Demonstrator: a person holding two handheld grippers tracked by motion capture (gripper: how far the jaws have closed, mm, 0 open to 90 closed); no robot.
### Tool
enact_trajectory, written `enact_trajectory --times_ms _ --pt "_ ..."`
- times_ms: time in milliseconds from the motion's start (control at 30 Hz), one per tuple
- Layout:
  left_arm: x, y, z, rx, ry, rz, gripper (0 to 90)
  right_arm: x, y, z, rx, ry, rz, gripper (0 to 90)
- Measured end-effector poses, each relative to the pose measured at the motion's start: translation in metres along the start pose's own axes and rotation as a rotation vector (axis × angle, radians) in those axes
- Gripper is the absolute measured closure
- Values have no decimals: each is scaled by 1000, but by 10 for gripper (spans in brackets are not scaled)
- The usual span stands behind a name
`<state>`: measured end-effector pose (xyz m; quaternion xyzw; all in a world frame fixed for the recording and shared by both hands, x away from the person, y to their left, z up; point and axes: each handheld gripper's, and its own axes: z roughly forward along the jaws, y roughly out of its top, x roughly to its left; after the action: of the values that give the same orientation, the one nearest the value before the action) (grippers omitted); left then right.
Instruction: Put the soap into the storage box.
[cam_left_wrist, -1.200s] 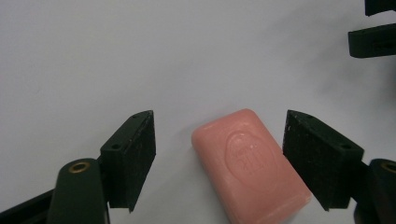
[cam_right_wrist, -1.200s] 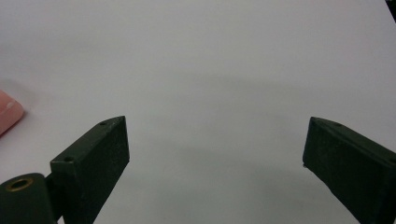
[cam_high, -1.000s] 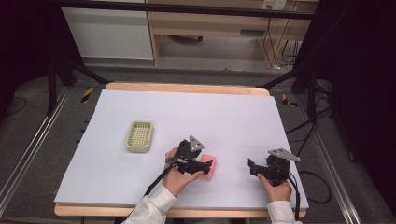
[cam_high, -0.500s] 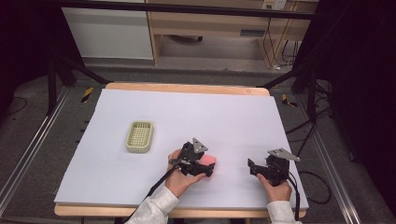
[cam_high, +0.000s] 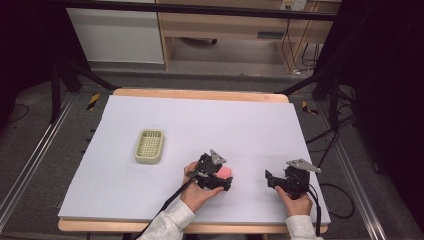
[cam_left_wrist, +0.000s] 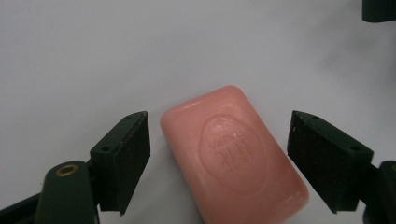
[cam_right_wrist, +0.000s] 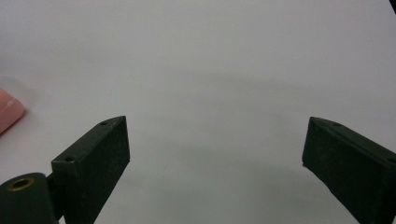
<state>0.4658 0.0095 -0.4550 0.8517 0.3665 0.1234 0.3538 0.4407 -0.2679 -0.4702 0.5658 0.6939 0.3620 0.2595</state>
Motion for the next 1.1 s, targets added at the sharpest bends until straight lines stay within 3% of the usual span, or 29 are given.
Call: enact_trajectory --times_ms 333,600,1000,1100 --pt "-3 -1 9 37 1 -8 223 0 0 1 4 0 -2 80" --pt "-2 -1 9 43 -4 -28 226 0 0 1 6 1 -4 81" --pt "-2 -2 6 48 -34 -44 310 0 0 1 9 -1 -6 82" --pt "-2 -2 6 49 -27 -30 308 0 0 1 9 -1 -7 82"
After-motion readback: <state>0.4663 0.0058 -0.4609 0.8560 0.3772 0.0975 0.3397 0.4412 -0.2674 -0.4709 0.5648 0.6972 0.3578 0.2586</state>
